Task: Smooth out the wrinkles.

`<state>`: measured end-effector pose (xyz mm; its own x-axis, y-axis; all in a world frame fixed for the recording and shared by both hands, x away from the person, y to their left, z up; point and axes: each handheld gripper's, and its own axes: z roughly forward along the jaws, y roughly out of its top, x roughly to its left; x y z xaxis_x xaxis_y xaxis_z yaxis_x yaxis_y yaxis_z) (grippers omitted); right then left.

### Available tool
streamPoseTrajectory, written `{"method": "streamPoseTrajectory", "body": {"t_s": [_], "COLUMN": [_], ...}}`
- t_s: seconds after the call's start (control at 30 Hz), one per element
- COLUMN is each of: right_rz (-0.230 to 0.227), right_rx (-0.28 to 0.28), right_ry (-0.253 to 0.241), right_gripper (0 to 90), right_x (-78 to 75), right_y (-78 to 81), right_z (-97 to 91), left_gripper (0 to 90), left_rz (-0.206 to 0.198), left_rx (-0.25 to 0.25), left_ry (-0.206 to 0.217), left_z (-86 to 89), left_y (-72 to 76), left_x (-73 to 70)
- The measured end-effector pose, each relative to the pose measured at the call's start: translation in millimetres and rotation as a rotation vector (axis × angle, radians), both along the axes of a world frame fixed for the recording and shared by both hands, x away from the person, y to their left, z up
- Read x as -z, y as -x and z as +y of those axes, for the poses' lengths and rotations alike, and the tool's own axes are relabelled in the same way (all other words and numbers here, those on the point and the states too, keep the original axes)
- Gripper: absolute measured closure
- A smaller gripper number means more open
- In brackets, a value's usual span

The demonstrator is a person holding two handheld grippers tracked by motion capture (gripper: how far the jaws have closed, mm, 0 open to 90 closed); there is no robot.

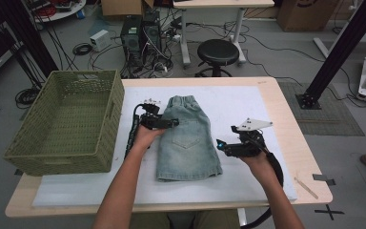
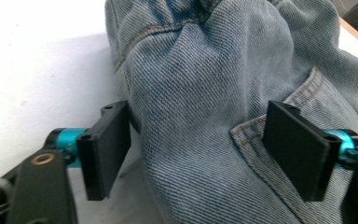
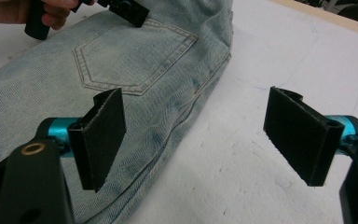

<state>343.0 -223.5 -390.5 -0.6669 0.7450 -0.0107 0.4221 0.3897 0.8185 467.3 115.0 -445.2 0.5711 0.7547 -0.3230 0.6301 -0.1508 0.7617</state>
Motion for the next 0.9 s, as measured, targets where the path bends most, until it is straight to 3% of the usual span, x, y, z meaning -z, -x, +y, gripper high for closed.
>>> {"method": "streamPoseTrajectory", "body": {"t_s": [0.13,0.23,0.33,0.4,0.47,0.67,0.83,0.9], "right_rz": [0.003,0.003,0.009,0.015,0.019,0.034,0.05,0.07], "right_rx": [0.004,0.002,0.008,0.01,0.013,0.033,0.019,0.009], "right_ry": [0.002,0.002,0.002,0.004,0.001,-0.012,-0.012,-0.023], "right_gripper": [21.4,21.4,21.4,21.4,21.4,21.4,25.0,26.4], "right_x": [-1.2,-1.1,-0.6,0.5,0.7,7.8,13.5,16.2], "right_y": [-0.3,-1.2,-1.6,-2.7,-2.8,-5.9,-9.9,-13.1], "right_z": [0.5,-0.3,-0.1,1.0,1.8,9.8,22.0,28.0], "left_gripper": [42.0,64.0,75.9,78.3,79.1,80.1,80.7,80.9], "left_rz": [0.01,-0.009,-0.026,-0.056,-0.066,-0.148,-0.234,-0.244], "left_rx": [0.026,0.05,0.052,0.056,0.059,0.097,0.136,0.148], "left_ry": [0.007,0.016,0.036,0.073,0.079,0.115,0.138,0.15], "left_z": [-4.0,-5.2,-3.4,-1.8,-1.5,0.2,0.4,2.2], "left_y": [0.3,2.2,3.6,6.3,7.3,15.1,23.6,26.0], "left_x": [2.6,0.3,-1.8,-3.9,-4.9,-13.6,-20.7,-20.8]}}
